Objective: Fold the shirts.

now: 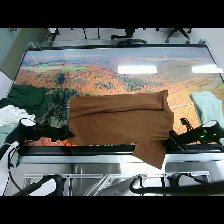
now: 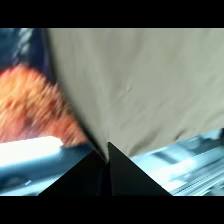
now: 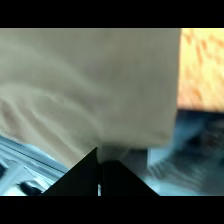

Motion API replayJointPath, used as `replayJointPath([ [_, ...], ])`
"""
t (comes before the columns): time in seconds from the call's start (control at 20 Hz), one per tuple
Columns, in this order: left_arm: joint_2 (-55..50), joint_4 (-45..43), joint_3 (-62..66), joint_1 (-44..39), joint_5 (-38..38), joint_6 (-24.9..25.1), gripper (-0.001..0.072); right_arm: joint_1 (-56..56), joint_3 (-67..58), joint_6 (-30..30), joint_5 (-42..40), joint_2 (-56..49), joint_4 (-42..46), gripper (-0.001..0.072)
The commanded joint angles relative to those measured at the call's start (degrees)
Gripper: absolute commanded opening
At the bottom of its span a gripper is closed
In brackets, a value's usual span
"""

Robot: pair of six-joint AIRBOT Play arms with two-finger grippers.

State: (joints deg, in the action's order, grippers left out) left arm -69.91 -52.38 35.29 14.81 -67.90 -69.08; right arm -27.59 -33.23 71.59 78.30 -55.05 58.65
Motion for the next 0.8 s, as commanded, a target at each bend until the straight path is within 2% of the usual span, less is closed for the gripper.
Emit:
replayJointPath([
  [0.0,6.97,-12.87,-0.85,0.07,-3.82,-10.05,0.0016,0.2,-1.64,12.96,2.62,6.64,15.8,0.0021],
  [0.1,10.19,-15.17,-2.14,0.33,-4.44,-11.02,0.0016,0.33,-1.77,13.29,2.03,10.88,15.3,0.0021],
  [0.35,11.54,-14.91,7.39,0.28,-6.62,-11.82,0.0017,0.39,-12.17,0.79,-1.66,10.97,-7.26,0.0021],
  [0.5,5.42,-14.88,18.14,-1.51,-7.43,-11.98,0.0017,3.8,-20.26,-3.8,-7.89,4.55,-13.44,0.0021],
  [0.75,-10.49,-14.99,29.99,-8.26,-3.5,-13.6,0.0018,13.03,-29.38,-9.27,-20.2,-10.71,-13.9,0.0022],
])
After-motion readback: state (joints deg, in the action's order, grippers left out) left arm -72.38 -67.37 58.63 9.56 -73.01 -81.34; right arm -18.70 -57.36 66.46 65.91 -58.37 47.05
